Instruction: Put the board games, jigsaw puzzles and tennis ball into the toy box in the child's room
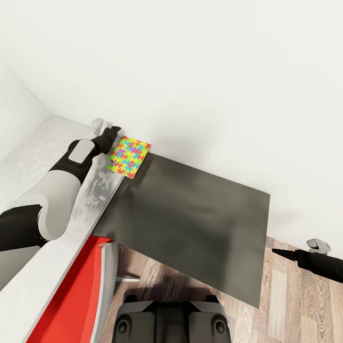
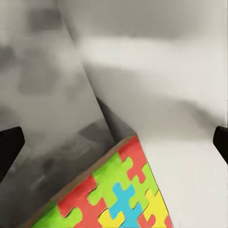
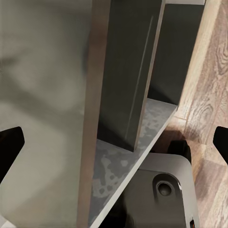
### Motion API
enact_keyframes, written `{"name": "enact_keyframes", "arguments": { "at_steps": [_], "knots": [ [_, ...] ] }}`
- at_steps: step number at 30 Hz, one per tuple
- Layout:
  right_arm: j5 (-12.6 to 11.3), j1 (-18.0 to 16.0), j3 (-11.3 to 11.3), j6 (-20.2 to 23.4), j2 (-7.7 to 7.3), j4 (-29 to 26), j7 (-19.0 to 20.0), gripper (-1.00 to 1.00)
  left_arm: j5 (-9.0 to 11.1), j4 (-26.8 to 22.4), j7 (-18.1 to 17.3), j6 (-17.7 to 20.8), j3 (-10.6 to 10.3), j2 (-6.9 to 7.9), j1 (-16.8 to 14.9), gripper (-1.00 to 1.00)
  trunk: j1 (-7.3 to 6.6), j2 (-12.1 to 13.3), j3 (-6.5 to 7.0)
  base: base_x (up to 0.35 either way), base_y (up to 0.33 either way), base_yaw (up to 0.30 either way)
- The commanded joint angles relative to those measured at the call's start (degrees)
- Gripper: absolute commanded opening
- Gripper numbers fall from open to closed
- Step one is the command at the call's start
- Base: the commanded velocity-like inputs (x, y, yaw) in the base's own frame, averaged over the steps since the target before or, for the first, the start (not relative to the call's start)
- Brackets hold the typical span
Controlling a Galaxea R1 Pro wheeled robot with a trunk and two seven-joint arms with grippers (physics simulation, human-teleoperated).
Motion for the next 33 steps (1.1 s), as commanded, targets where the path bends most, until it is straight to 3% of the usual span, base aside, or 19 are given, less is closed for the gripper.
{"name": "enact_keyframes", "arguments": {
  "at_steps": [1, 5, 17, 33],
  "knots": [
    [0.3, 0.0, -0.1, 0.3, 0.00, 0.0, 0.4, 1.00, -0.2, 4.9, 0.7, 0.4, 0.2, 0.44, 0.0, 1.00, 0.08, -0.1, -0.08, 0.000, 0.000, 0.000],
    [0.3, 0.0, -0.1, 0.3, 0.00, 0.0, 0.4, 1.00, -0.2, 4.9, 0.7, 0.4, 0.2, 1.45, 0.0, 1.00, 0.08, -0.1, -0.08, 0.000, 0.000, 0.000],
    [0.3, 0.0, 0.0, 0.2, 0.13, 0.0, 0.4, 1.00, -0.1, 2.2, 0.4, 0.4, 0.2, 7.59, 0.0, 1.00, 0.08, -0.1, -0.08, 0.000, 0.000, 0.000],
    [0.3, 0.0, -0.1, 0.2, 0.40, 0.0, 0.4, 1.00, -0.1, -3.7, 0.5, 3.0, 0.2, 8.96, 0.1, 1.00, 0.08, -0.1, -0.08, 0.000, 0.000, 0.000]
  ]
}}
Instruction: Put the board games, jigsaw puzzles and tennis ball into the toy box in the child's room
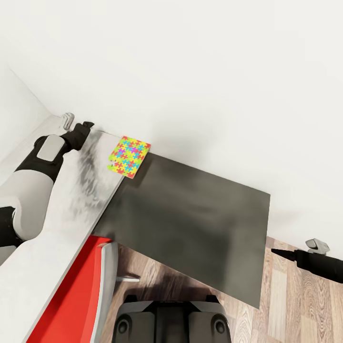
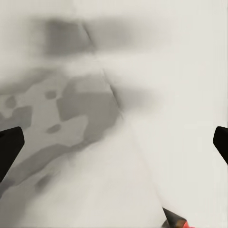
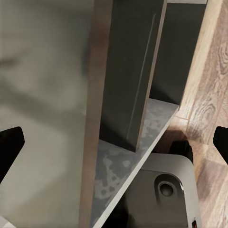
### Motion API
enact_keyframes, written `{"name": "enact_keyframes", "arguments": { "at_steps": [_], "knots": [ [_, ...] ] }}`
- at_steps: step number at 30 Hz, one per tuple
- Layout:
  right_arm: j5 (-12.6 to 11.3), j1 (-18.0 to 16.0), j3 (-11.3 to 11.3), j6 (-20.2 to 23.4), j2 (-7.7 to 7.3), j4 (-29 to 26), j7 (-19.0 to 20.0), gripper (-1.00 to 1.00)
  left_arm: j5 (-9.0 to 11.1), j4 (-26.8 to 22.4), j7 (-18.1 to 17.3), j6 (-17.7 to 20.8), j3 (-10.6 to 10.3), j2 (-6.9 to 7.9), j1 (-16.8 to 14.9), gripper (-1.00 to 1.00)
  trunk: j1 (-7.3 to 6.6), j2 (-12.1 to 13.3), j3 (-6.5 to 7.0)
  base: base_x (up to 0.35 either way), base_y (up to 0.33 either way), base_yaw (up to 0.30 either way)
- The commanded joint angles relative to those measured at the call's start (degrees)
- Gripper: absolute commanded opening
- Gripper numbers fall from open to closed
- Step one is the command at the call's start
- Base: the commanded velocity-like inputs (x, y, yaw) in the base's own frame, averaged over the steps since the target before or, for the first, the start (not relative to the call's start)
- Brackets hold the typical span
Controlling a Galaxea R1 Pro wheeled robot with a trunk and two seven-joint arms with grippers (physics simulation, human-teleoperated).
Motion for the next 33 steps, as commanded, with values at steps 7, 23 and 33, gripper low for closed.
{"name": "enact_keyframes", "arguments": {
  "at_steps": [7, 23, 33],
  "knots": [
    [0.3, 0.0, -0.1, 0.0, 0.02, 0.3, 0.4, 1.00, 0.6, -4.1, 0.5, 2.5, 0.1, 0.09, 0.7, 1.00, 0.03, -0.1, -0.07, 0.000, 0.000, 0.000],
    [0.3, 0.9, -0.1, -1.8, -0.23, 1.3, 0.6, 1.00, 0.7, -21.8, 2.0, 11.4, 2.6, 0.07, 7.8, 1.00, 0.03, -0.1, -0.07, 0.000, 0.000, 0.000],
    [0.3, 1.3, -0.2, -2.6, -0.48, 1.4, 0.7, 1.00, 0.7, -29.0, 2.6, 15.4, 4.2, -0.05, 11.0, 1.00, 0.03, -0.1, -0.07, 0.000, 0.000, 0.000]
  ]
}}
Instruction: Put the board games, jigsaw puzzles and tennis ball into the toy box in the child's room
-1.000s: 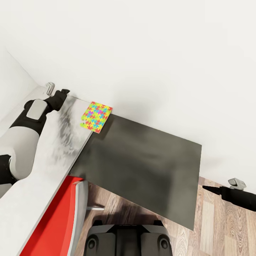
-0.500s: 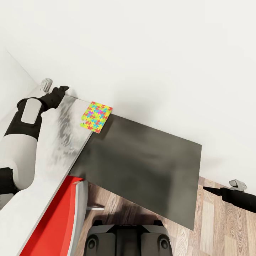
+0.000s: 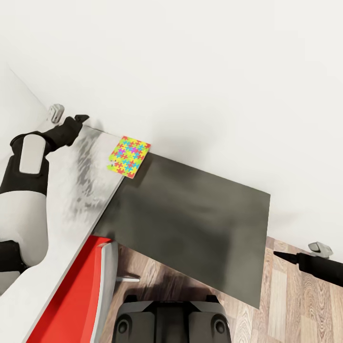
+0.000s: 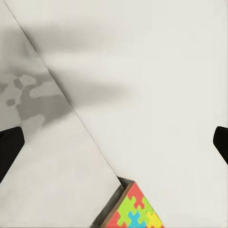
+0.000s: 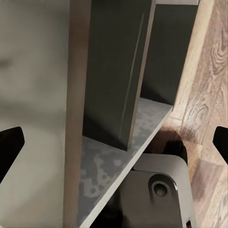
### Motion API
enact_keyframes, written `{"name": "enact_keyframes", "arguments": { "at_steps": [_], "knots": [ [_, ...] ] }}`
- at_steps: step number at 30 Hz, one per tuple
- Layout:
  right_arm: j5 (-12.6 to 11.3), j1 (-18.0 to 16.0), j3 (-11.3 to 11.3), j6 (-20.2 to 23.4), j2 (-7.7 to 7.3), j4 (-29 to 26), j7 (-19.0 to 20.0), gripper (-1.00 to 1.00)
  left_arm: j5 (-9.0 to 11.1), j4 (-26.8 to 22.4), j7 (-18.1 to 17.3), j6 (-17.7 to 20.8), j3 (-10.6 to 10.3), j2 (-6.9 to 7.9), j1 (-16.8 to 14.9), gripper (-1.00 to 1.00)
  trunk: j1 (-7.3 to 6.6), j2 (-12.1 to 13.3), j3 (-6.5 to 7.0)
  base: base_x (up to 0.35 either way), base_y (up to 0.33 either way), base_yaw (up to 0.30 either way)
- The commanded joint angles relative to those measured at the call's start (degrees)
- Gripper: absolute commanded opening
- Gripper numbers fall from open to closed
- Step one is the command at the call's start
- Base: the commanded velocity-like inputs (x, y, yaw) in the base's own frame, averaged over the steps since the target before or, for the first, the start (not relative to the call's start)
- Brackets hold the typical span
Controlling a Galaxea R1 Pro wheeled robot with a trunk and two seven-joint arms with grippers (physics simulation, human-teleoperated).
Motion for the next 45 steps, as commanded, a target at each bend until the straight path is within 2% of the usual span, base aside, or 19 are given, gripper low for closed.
{"name": "enact_keyframes", "arguments": {
  "at_steps": [1, 11, 22, 27, 32, 34, 35, 36, 37, 38, 39, 41, 42, 44, 45],
  "knots": [
    [0.2, 0.1, -0.1, 0.0, -0.06, 0.0, 0.3, 1.00, 0.6, -2.5, 0.6, 2.0, 0.4, -0.13, 1.1, 1.00, 0.03, -0.1, -0.07, 0.000, 0.000, 0.000],
    [0.1, 0.3, -0.3, -1.5, -0.29, 0.1, 0.4, 1.00, 0.6, -4.8, 0.6, 3.6, 0.6, -0.37, 2.4, 1.00, 0.03, -0.1, -0.07, 0.000, 0.000, 0.000],
    [-0.1, 0.5, -2.1, -1.5, -0.41, -0.6, 0.8, 1.00, 0.6, -5.4, 0.7, 4.2, 0.7, -0.89, 2.7, 1.00, 0.03, -0.1, -0.07, 0.000, 0.000, 0.000],
    [-0.1, 0.5, -2.6, -1.0, -0.42, -1.5, 1.7, 1.00, 0.6, -5.5, 0.7, 4.2, 0.7, -1.62, 2.8, 1.00, 0.03, -0.1, -0.07, 0.000, 0.000, 0.000],
    [-0.2, 0.5, -3.3, 0.7, -0.33, -2.9, 2.8, 1.00, 0.4, -5.6, 0.7, 4.3, 0.6, -2.86, 2.7, 1.00, 0.03, -0.1, -0.07, 0.000, 0.000, 0.000],
    [-0.2, 0.5, -4.6, 2.3, -0.08, -4.1, 3.3, 1.00, 0.2, -5.6, 0.8, 4.3, 0.4, -4.31, 2.5, 1.00, 0.03, -0.1, -0.06, 0.000, 0.000, 0.031],
    [-0.2, 0.5, -4.6, 2.3, -0.08, -4.1, 3.3, 1.00, 0.2, -5.6, 0.8, 4.3, 0.4, -4.31, 2.5, 1.00, 0.03, -0.1, -0.05, 0.000, 0.000, 0.046],
    [-0.3, 0.4, -5.6, 3.2, 0.02, -4.7, 3.5, 1.00, 0.1, -5.6, 0.8, 4.3, 0.3, -5.24, 2.4, 1.00, 0.03, -0.1, -0.04, 0.000, 0.000, 0.090],
    [-0.3, 0.4, -5.6, 3.2, 0.02, -4.7, 3.5, 1.00, 0.1, -5.6, 0.8, 4.3, 0.3, -5.24, 2.4, 1.00, 0.03, -0.1, -0.03, 0.000, 0.000, 0.090],
    [-0.4, 0.2, -6.8, 4.0, 0.08, -5.2, 3.6, 1.00, -0.1, -5.5, 0.9, 4.3, 0.3, -6.24, 2.3, 1.00, 0.03, -0.1, -0.01, 0.000, 0.000, 0.128],
    [-0.4, 0.2, -6.8, 4.0, 0.08, -5.2, 3.6, 1.00, -0.1, -5.5, 0.9, 4.3, 0.3, -6.24, 2.3, 1.00, 0.03, -0.1, 0.00, 0.000, 0.000, 0.128],
    [-0.9, -0.1, -9.2, 4.7, 0.17, -6.2, 3.9, 1.00, -0.5, -5.4, 1.5, 4.5, 0.2, -8.30, 2.1, 1.00, 0.03, -0.1, 0.04, 0.000, 0.000, 0.170],
    [-0.9, -0.1, -9.2, 4.7, 0.17, -6.2, 3.9, 1.00, -0.5, -5.4, 1.5, 4.5, 0.2, -8.30, 2.1, 1.00, 0.03, -0.1, 0.06, 0.000, 0.000, 0.183],
    [-2.0, -0.8, -10.9, 4.7, 0.20, -7.1, 4.0, 1.00, -1.1, -5.3, 2.4, 4.9, 0.1, -10.07, 1.8, 1.00, 0.03, -0.1, 0.09, 0.000, 0.000, 0.211],
    [-2.0, -0.8, -10.9, 4.7, 0.20, -7.1, 4.0, 1.00, -1.1, -5.3, 2.4, 4.9, 0.1, -10.07, 1.8, 1.00, 0.03, -0.1, 0.11, 0.000, 0.000, 0.220]
  ]
}}
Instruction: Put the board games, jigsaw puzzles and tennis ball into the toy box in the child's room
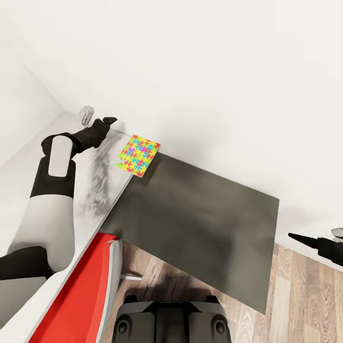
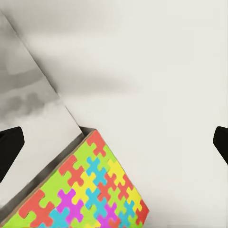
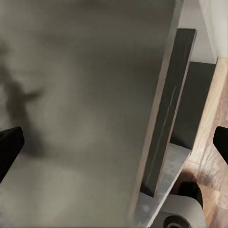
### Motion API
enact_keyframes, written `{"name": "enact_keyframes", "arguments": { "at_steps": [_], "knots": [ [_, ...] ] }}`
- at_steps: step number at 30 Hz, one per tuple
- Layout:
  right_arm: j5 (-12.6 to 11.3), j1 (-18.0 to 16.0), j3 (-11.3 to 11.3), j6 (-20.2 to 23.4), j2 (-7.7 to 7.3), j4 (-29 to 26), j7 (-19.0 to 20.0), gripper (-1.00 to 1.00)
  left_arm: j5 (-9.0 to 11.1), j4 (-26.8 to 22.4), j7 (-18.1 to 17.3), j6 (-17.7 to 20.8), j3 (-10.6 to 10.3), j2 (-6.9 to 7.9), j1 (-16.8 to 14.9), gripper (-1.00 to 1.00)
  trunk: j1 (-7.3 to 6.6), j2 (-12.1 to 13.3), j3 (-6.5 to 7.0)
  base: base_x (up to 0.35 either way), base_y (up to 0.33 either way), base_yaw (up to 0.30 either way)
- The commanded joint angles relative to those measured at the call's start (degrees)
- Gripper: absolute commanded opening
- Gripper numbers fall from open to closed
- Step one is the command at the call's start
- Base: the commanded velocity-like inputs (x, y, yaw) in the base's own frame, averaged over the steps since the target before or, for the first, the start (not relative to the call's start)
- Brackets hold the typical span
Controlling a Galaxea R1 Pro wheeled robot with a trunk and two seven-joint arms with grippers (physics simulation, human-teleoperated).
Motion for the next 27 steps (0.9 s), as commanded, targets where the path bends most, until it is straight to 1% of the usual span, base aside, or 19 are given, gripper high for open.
{"name": "enact_keyframes", "arguments": {
  "at_steps": [1, 2, 4, 7, 9, 14, 16, 17, 20, 27],
  "knots": [
    [-0.4, -0.6, -0.7, 0.3, 0.03, -0.4, 0.5, 1.00, 0.2, 0.0, 1.0, 0.6, 0.0, -0.70, -0.3, 1.00, 0.03, -0.1, -0.06, 0.000, 0.000, 0.234],
    [-0.4, -0.6, -0.7, 0.3, 0.03, -0.4, 0.5, 1.00, 0.2, 0.0, 1.0, 0.6, 0.0, -0.70, -0.3, 1.00, 0.03, -0.1, -0.04, 0.000, 0.000, 0.234],
    [-2.0, -2.2, -1.5, 0.3, 0.08, -0.9, 0.5, 1.00, -0.4, 0.2, 1.8, 1.6, -0.1, -1.69, -0.8, 1.00, 0.03, -0.1, -0.02, 0.000, 0.000, 0.250],
    [-2.6, -3.0, -1.8, 0.3, 0.11, -1.1, 0.5, 1.00, -0.7, 0.3, 2.1, 2.1, 0.0, -2.04, -1.0, 1.00, 0.03, -0.1, 0.00, 0.000, 0.000, 0.260],
    [-3.6, -4.6, -2.1, 0.3, 0.20, -1.3, 0.4, 1.00, -1.0, 0.4, 2.5, 2.9, 0.0, -2.55, -1.3, 1.00, 0.03, -0.1, 0.01, 0.000, 0.000, 0.271],
    [-4.2, -6.1, -2.1, 0.3, 0.40, -1.4, 0.3, 1.00, -1.2, 0.7, 2.7, 3.6, 0.1, -2.89, -1.5, 1.00, 0.03, -0.1, 0.02, 0.000, 0.000, 0.278],
    [-4.5, -7.5, -1.5, 0.3, 0.83, -1.5, 0.3, 1.00, -1.4, 1.2, 2.9, 4.0, 0.1, -3.12, -1.8, 1.00, 0.03, -0.1, 0.03, 0.000, 0.000, 0.284],
    [-4.5, -7.5, -1.5, 0.3, 0.83, -1.5, 0.3, 1.00, -1.4, 1.2, 2.9, 4.0, 0.1, -3.12, -1.8, 1.00, 0.03, -0.1, 0.03, 0.000, 0.000, 0.285],
    [-4.9, -9.7, -0.1, 0.3, 1.57, -1.6, 0.2, 1.00, -1.6, 2.3, 3.1, 4.3, 0.3, -3.32, -2.4, 1.00, 0.03, -0.1, 0.03, 0.000, 0.000, 0.288],
    [-5.1, -11.6, 1.0, 0.3, 2.07, -1.5, 0.2, 1.00, -1.6, 3.9, 3.3, 4.5, 0.4, -3.45, -3.6, 1.00, 0.03, -0.1, 0.04, 0.000, 0.000, 0.278]
  ]
}}
